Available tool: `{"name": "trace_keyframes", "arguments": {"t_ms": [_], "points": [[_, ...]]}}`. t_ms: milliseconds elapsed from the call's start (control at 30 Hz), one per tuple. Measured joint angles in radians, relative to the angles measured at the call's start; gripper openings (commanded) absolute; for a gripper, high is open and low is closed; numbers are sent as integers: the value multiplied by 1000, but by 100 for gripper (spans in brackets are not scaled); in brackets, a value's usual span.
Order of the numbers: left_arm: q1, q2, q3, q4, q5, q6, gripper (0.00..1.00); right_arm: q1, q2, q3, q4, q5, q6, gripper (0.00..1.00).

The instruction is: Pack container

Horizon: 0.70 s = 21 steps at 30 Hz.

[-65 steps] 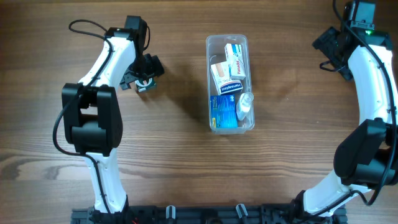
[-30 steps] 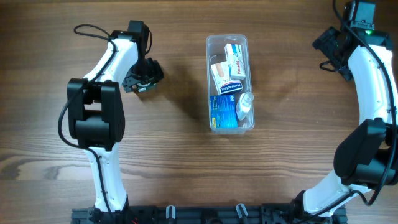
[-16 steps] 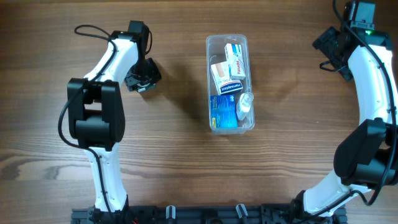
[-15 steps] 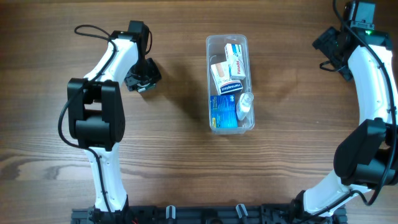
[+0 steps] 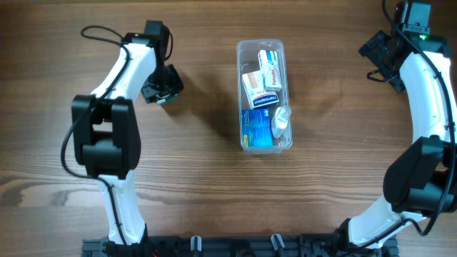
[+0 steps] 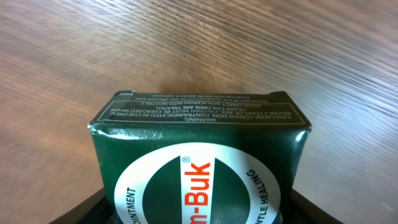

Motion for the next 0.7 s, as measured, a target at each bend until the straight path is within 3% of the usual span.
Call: {"name": "trace_keyframes", "arguments": {"t_ms": [133,267,433,700], "points": [[-37,-132,-2,-11,10,0,69,0,0,0,0,0,0,100],[-166,-238,-2,-11,31,-1,70,0,0,0,0,0,0,100],[-364,-263,-2,-8,46,-25,69,0,0,0,0,0,0,100],[-487,-263,-2,6,28,-79,70,0,0,0,0,0,0,100]]}}
